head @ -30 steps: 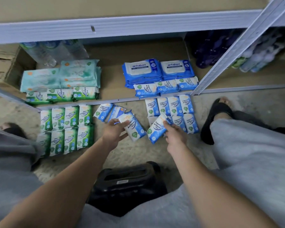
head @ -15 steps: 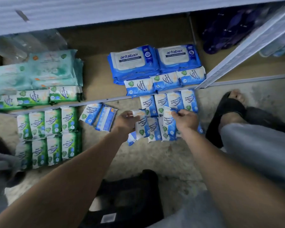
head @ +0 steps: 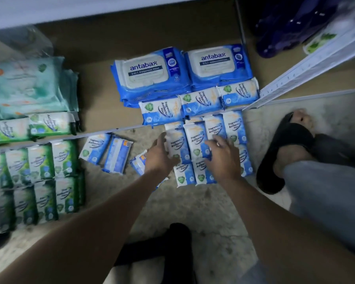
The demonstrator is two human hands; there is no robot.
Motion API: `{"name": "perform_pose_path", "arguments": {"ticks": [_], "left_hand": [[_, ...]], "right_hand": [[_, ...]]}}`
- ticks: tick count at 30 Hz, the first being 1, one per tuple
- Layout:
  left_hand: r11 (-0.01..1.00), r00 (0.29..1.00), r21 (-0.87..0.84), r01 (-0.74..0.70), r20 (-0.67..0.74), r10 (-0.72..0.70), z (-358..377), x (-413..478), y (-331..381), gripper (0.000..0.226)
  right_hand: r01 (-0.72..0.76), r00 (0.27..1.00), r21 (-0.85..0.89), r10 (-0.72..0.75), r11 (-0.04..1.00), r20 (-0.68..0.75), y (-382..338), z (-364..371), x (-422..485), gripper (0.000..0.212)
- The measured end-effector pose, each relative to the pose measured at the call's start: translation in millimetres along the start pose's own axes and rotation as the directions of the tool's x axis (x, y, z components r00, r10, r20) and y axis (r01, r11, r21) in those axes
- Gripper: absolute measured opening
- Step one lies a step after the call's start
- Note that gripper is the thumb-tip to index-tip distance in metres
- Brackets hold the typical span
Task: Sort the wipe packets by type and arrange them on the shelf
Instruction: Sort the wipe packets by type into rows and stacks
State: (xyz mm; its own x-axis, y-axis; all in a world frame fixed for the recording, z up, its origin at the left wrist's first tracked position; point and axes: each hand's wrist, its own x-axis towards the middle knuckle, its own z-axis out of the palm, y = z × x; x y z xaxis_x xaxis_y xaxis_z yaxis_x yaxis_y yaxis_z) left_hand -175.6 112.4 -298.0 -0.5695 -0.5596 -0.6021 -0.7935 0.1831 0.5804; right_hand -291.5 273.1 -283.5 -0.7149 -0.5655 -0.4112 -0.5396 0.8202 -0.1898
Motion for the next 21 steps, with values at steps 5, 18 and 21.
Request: {"name": "perform_pose_path", "arguments": {"ticks": [5,18,21], "left_hand": [[0.968,0.988,0.201,-0.152,0.043,0.147,11,-9,-15,0.102],[0.901,0.963,0.363,-0.235,-0.038,0.267,6,20,-6,0.082],[0.906,0.966,0.351,-0.239,-0.006,0.257,4,18,-6,0.083]], "right_hand": [[-0.002,0.998,-0.058,-0.001,0.998,-0.065,-7,11,-5,0.067],[-0.01,0.991,-0.009,0.009,1.0,-0.137,-7,9,26,0.059],[-0.014,0.993,0.003,0.014,1.0,-0.113,-8,7,25,0.059]]}}
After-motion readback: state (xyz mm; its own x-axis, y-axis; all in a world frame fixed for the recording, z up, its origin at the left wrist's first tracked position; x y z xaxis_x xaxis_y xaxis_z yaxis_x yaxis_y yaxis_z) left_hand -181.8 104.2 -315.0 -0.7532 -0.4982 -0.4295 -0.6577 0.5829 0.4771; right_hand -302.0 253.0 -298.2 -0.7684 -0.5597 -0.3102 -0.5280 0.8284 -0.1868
